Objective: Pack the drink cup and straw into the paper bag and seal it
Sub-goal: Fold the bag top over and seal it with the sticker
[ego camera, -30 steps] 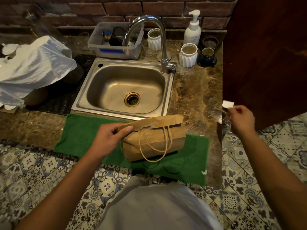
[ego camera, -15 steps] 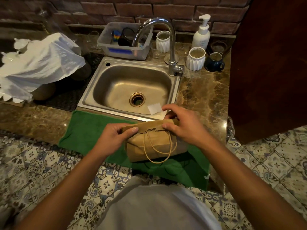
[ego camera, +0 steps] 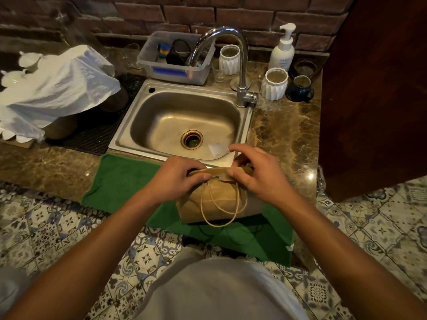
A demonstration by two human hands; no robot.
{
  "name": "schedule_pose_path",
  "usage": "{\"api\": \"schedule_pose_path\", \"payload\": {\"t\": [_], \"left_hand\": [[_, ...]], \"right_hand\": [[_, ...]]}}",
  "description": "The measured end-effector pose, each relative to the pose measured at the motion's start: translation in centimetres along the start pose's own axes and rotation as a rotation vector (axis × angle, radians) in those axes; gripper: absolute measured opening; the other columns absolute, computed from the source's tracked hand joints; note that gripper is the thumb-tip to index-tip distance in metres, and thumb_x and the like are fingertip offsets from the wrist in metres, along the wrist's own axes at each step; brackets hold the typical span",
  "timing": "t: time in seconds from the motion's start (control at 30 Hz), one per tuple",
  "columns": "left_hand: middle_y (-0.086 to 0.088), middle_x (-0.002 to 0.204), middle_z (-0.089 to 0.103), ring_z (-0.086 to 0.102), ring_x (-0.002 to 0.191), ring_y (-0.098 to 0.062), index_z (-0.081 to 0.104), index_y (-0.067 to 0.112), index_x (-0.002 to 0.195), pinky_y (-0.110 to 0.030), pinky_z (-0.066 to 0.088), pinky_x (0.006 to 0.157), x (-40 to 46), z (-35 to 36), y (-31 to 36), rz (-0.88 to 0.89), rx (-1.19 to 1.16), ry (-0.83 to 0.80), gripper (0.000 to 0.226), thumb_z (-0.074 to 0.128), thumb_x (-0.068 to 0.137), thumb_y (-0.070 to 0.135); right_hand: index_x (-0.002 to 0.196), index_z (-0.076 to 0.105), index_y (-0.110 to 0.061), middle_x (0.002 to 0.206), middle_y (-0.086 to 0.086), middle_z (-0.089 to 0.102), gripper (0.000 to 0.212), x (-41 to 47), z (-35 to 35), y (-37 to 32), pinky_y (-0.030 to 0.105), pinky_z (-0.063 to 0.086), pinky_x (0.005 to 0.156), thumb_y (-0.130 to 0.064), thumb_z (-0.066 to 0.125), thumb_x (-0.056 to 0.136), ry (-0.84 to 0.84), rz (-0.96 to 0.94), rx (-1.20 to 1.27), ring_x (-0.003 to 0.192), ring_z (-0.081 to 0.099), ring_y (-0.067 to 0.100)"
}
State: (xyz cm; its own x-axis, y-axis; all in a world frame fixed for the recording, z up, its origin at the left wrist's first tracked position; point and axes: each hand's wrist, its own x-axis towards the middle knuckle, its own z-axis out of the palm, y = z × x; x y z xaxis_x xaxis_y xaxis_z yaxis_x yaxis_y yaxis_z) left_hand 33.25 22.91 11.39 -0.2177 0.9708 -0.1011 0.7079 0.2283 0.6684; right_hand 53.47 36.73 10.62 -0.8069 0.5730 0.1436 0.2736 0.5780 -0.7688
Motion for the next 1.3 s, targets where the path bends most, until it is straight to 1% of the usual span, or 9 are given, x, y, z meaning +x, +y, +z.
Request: {"api": "schedule_pose_path", "payload": {"t": [0.13,0.3,0.43,0.67,0.83,0.97,1.07,1.17,1.3], "left_hand": [[0.013,0.072,0.07,0.062,0.066,-0.007,0.08,0.019,0.092,-0.033,0.045,0.061,-0.1,0.3,-0.4,-0.002,-0.004,-0.003,0.011,0.074,0.092,0.027],[0.009,0.091,0.078,0.07,0.083,-0.007,0.08,0.018,0.107,-0.031,0.054,0.072,0.0,0.1,-0.3,-0.028,-0.051,-0.046,0.018,0.073,0.092,0.027],[0.011,0.096,0.077,0.069,0.087,-0.004,0.08,0.018,0.108,-0.034,0.056,0.078,-0.2,0.1,-0.1,-0.069,-0.083,0.008,0.018,0.073,0.092,0.025],[0.006,0.083,0.075,0.07,0.078,-0.014,0.075,0.024,0.091,-0.039,0.057,0.07,-2.0,1.0,-0.5,-0.198,-0.199,0.106,0.003,0.072,0.092,0.025],[0.004,0.085,0.075,0.071,0.08,-0.014,0.072,0.024,0.088,-0.039,0.061,0.073,-3.0,2.5,-0.1,-0.328,-0.366,0.18,0.005,0.071,0.093,0.022],[0.004,0.078,0.073,0.069,0.072,-0.015,0.068,0.027,0.084,-0.034,0.058,0.061,-3.7,3.5,0.4,-0.339,-0.473,0.252,0.008,0.07,0.092,0.025],[0.013,0.075,0.071,0.066,0.068,-0.002,0.066,0.031,0.082,-0.027,0.055,0.06,-4.7,4.8,0.9,-0.398,-0.388,0.29,0.011,0.07,0.092,0.027],[0.007,0.081,0.073,0.069,0.076,-0.009,0.068,0.024,0.089,-0.034,0.056,0.068,-5.5,5.7,1.1,-0.433,-0.412,0.309,0.006,0.07,0.094,0.026],[0.006,0.08,0.072,0.068,0.076,-0.01,0.069,0.021,0.091,-0.026,0.051,0.065,-6.4,6.7,1.3,-0.44,-0.474,0.271,0.004,0.071,0.094,0.022]], "right_hand": [[0.103,0.075,-0.016,0.098,-0.004,0.068,0.021,0.1,-1.7,-0.3,0.037,0.048,0.082,-0.032,0.077,0.089,0.083,-0.057,0.02,0.096,0.06,0.019],[0.099,0.076,-0.021,0.094,0.0,0.064,0.021,1.2,-2.2,-1.6,0.039,0.048,0.08,-0.04,0.073,0.091,-0.258,-0.058,-0.227,0.095,0.058,0.02],[0.098,0.079,-0.029,0.088,-0.006,0.074,0.023,1.2,-2.1,-2.6,0.037,0.055,0.07,-0.047,0.067,0.093,-0.066,0.027,-0.378,0.083,0.066,0.014],[0.085,0.081,-0.029,0.065,-0.006,0.075,0.007,-3.1,1.9,-4.3,0.019,0.052,0.058,-0.035,0.078,0.087,0.126,0.519,0.415,0.055,0.066,0.003],[0.087,0.08,-0.029,0.064,-0.001,0.076,0.003,-4.7,4.4,-4.7,0.021,0.051,0.05,-0.032,0.079,0.087,0.216,0.679,0.511,0.044,0.061,0.005],[0.09,0.082,-0.019,0.067,0.003,0.077,0.008,-5.8,5.4,-4.8,0.02,0.048,0.042,-0.026,0.079,0.088,0.273,0.713,0.588,0.044,0.062,0.014],[0.091,0.082,-0.012,0.072,0.011,0.077,0.01,-6.0,6.2,-4.8,0.019,0.042,0.038,-0.021,0.079,0.088,0.294,0.828,0.746,0.043,0.058,0.018],[0.09,0.083,-0.018,0.07,0.009,0.077,0.006,-6.1,7.1,-4.8,0.025,0.048,0.044,-0.023,0.081,0.086,0.3,0.872,0.727,0.048,0.06,0.018],[0.081,0.083,-0.026,0.065,0.003,0.076,0.005,-6.5,7.2,-4.0,0.027,0.059,0.063,-0.031,0.084,0.083,0.311,0.883,0.642,0.057,0.067,0.011]]}}
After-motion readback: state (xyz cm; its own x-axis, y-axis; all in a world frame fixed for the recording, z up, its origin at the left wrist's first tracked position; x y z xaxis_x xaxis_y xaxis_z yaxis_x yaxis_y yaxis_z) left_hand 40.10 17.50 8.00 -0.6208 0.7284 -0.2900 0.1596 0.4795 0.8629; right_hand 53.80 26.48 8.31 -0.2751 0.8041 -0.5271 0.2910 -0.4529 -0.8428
